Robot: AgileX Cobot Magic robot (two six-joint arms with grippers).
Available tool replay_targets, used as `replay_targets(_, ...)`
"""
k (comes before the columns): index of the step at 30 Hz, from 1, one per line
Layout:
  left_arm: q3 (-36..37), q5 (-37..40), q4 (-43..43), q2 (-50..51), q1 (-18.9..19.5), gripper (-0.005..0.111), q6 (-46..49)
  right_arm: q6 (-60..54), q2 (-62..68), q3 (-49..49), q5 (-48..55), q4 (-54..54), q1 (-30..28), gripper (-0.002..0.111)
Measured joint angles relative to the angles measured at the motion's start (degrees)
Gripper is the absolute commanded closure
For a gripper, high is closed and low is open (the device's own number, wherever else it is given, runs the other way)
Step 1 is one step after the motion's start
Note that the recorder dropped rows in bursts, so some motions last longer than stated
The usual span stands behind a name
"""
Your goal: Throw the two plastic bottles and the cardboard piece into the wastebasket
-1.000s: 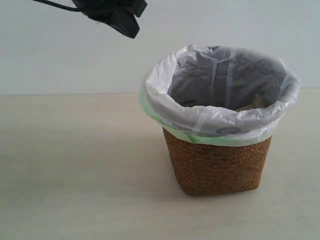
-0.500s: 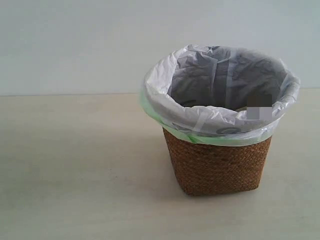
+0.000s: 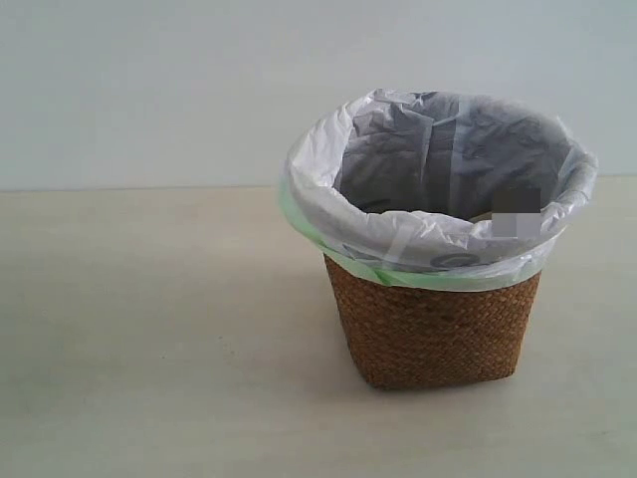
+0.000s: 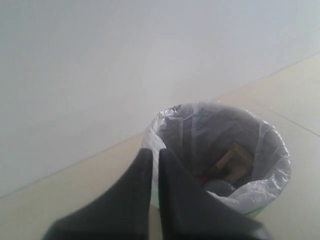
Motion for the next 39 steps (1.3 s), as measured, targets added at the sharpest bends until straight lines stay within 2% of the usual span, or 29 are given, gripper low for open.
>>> replay_targets(10, 23.44, -9.82, -1.8, -17.88, 0.0, 0.103, 0.43, 0.0, 0.0, 0.0, 0.0, 0.0, 0.0, 0.106)
replay_targets(16, 31.96, -10.24, -2.04, -23.87, 0.0, 0.103, 0.43, 0.0, 0.0, 0.0, 0.0, 0.0, 0.0, 0.106)
replay_targets(20, 34.18, -10.24, -2.2, -24.55, 0.0, 0.103, 0.43, 0.0, 0.0, 0.0, 0.0, 0.0, 0.0, 0.106)
replay_targets(39, 35.97, -11.41, -2.23, -26.04, 0.0, 0.103, 0.5, 0.0, 0.0, 0.0, 0.0, 0.0, 0.0, 0.106)
